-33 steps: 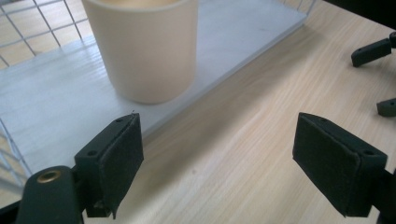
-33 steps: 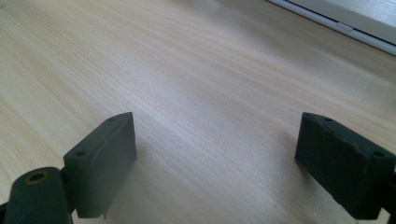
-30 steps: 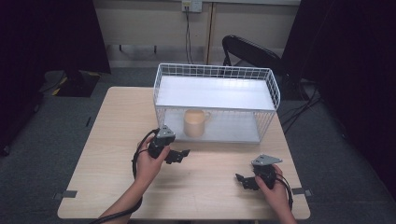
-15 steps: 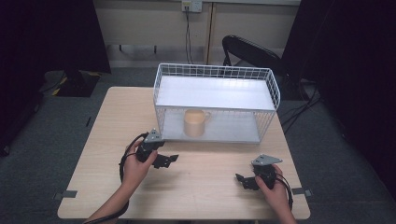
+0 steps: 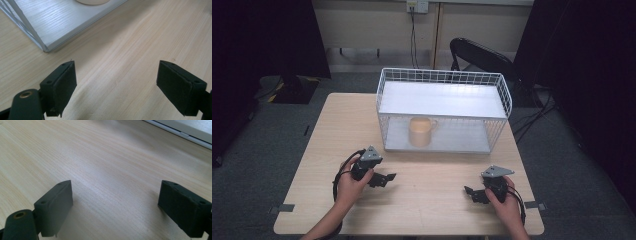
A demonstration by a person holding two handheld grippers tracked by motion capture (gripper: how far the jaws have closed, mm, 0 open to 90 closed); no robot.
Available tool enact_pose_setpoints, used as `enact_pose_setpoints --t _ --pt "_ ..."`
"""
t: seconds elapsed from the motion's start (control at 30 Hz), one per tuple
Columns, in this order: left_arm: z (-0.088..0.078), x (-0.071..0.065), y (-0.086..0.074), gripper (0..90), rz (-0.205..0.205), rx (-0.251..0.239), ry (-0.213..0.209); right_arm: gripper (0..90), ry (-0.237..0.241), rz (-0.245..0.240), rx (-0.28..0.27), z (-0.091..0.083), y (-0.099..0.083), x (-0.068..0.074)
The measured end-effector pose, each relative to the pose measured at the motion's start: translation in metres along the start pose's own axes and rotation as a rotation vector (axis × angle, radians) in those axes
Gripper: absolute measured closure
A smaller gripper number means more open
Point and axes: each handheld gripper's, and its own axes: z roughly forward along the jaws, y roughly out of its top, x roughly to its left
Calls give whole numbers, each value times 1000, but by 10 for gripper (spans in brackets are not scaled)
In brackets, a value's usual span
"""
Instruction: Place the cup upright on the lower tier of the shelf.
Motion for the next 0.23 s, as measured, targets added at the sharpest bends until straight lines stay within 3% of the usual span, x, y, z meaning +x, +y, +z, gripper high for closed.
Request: enact_pose_setpoints --t 0.23 --pt "5 -2 -5 161 10 5 -6 117 0 0 0 0 0 0"
